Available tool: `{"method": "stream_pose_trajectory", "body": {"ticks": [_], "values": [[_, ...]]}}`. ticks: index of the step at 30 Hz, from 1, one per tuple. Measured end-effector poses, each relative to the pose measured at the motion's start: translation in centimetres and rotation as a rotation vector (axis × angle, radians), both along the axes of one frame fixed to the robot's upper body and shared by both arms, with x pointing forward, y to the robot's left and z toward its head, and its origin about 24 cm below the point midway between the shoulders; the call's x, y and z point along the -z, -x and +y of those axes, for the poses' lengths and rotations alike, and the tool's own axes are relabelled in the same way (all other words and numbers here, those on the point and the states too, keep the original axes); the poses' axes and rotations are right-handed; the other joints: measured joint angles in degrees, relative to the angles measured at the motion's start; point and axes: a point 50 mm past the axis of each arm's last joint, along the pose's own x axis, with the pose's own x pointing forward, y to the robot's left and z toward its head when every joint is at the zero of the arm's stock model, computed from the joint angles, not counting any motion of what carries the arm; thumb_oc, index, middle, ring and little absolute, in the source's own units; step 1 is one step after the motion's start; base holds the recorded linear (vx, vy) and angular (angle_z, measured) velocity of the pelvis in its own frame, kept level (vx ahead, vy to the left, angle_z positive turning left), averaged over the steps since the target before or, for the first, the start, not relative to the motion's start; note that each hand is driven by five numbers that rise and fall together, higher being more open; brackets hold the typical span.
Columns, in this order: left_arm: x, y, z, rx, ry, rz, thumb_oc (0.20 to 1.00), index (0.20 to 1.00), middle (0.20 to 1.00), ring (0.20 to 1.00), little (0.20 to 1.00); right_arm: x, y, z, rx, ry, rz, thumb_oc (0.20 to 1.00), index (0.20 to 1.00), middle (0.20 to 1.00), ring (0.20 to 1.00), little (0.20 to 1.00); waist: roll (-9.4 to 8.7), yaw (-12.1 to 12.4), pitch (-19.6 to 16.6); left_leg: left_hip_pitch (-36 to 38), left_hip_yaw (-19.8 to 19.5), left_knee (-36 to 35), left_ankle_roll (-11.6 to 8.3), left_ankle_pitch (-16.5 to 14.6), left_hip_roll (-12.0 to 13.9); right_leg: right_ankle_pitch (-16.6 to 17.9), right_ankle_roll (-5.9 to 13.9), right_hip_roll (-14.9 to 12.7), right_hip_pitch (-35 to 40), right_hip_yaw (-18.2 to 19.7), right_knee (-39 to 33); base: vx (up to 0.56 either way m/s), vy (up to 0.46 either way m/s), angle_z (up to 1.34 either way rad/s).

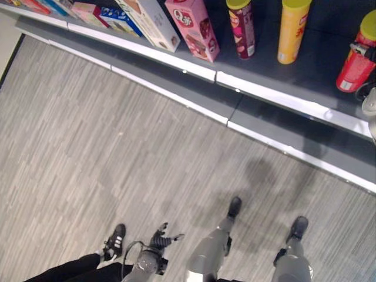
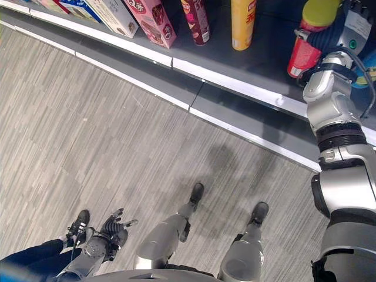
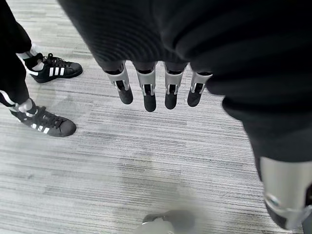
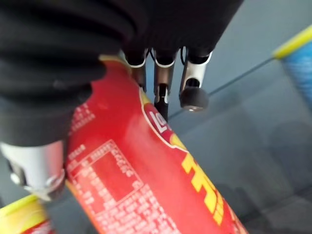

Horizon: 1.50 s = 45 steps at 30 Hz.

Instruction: Put the goods on the table back onto the shelves and tidy them up.

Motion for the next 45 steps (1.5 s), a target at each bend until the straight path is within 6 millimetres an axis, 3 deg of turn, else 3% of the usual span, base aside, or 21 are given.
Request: {"method": "stream_pose_trajectory", "body": {"ticks": [9,18,26,45], "values": [[-0.3,-0.5,-0.1,0.004,0.002,-0.032,1.000,1.000,1.000,1.000,1.000,-0.4,-0.3,-0.2,0.010,-0.020,0.008,0.200,0.200,0.200,0.200,0.200,1.06,0.11,0.05,-0.45,0.09,0.00,0.02,0.02,0.00,-0.02,0.03,-0.03,-0.54,0.13,0.00,0.00,-0.001,-0.01],[-0.3,-0.5,-0.2,0.005,-0.004,-0.034,1.000,1.000,1.000,1.000,1.000,-2.2,-0.3,0.1,0.012,-0.015,-0.032,0.200,0.200,0.200,0.200,0.200,2.23,0.17,-0.09,-1.19,-0.01,0.01,0.11,0.08,-0.08,-0.48,0.49,-0.32,-1.63,0.09,1.13,0.00,0.000,0.00],[-0.3,-0.5,-0.5,0.021,-0.003,-0.031,1.000,1.000,1.000,1.000,1.000,-2.0,-0.1,-0.9,0.055,-0.009,-0.014,0.200,0.200,0.200,0.200,0.200,2.45,0.81,-0.21,-1.70,-0.02,0.01,0.22,0.16,-0.97,-1.00,1.17,-1.45,-2.69,0.16,2.26,0.00,0.001,0.01],[-0.9,-1.5,-1.0,0.020,0.029,-0.075,1.000,1.000,1.000,1.000,1.000,-4.7,0.5,-1.4,0.094,-0.008,-0.075,0.200,0.200,0.200,0.200,0.200,2.71,3.24,-0.41,-3.04,-0.28,0.62,0.28,0.22,-2.86,-2.11,2.36,-3.54,-3.65,-0.34,3.82,0.01,-0.001,0.03]]}}
